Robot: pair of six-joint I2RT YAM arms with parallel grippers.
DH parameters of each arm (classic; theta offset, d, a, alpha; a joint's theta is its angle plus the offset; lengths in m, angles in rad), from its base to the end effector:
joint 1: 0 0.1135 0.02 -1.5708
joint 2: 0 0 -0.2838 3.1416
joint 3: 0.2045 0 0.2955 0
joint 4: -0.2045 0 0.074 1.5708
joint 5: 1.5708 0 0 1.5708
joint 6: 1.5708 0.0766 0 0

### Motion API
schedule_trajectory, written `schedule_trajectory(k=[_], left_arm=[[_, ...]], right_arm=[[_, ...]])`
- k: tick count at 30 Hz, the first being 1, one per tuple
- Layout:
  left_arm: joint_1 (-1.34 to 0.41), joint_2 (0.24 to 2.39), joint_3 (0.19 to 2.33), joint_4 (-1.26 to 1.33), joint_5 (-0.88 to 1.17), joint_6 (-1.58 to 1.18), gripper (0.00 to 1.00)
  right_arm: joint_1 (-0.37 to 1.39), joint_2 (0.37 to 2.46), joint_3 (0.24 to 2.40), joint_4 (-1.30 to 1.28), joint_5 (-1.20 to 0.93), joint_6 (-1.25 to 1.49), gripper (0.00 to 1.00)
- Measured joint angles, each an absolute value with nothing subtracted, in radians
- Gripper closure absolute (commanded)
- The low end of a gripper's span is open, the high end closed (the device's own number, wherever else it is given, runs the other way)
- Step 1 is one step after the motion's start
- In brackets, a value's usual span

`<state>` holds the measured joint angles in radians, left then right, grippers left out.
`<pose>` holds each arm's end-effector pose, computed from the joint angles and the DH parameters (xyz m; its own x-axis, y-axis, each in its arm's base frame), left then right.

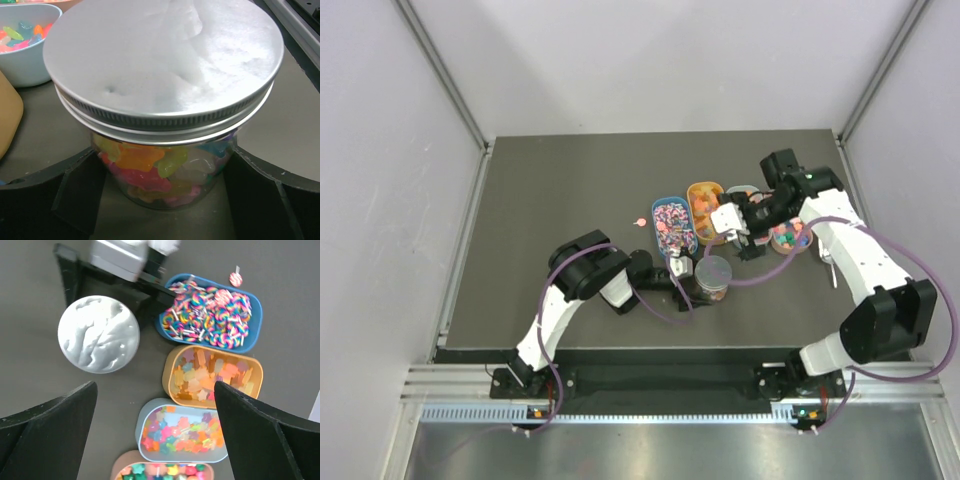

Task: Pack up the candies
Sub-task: Screw the bottle lid onto the packing bottle.

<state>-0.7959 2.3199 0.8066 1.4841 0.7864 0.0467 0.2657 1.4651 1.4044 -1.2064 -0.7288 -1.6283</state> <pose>0.2536 -0.3365 0.0322 0.0263 0.0203 -0.9994 0.9996 -0.0123 0.0260 0.2970 0.1337 0.3129 0.4403 -0.6520 -0.6173 -0.8969 -0.2885 -0.3351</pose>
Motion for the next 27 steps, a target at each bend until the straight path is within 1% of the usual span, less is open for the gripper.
schedule_trajectory(k=[5,9,14,21,27], left_arm=[[-0.794,2.320,0.811,1.480,0.793,0.047,1.00],[-0.794,2.320,0.812,1.478,0.794,0.047,1.00],[-0.793,2.320,0.815,1.474,0.799,0.049,1.00],[-0.793,2.320,0.817,1.472,0.801,0.050,1.00],[-0.793,2.320,0.817,1.472,0.801,0.051,1.00]], right_arm=[[0.364,1.441,1.389,-1.280,-0.639,-1.775,0.00],[0.437,1.415,1.318,-1.306,-0.591,-1.873,0.00],[0.512,1.449,1.296,-1.326,-0.556,-1.940,0.00],[0.529,1.567,1.317,-1.324,-0.494,-1.967,0.01],[0.531,1.618,1.331,-1.324,-0.472,-1.969,0.00]])
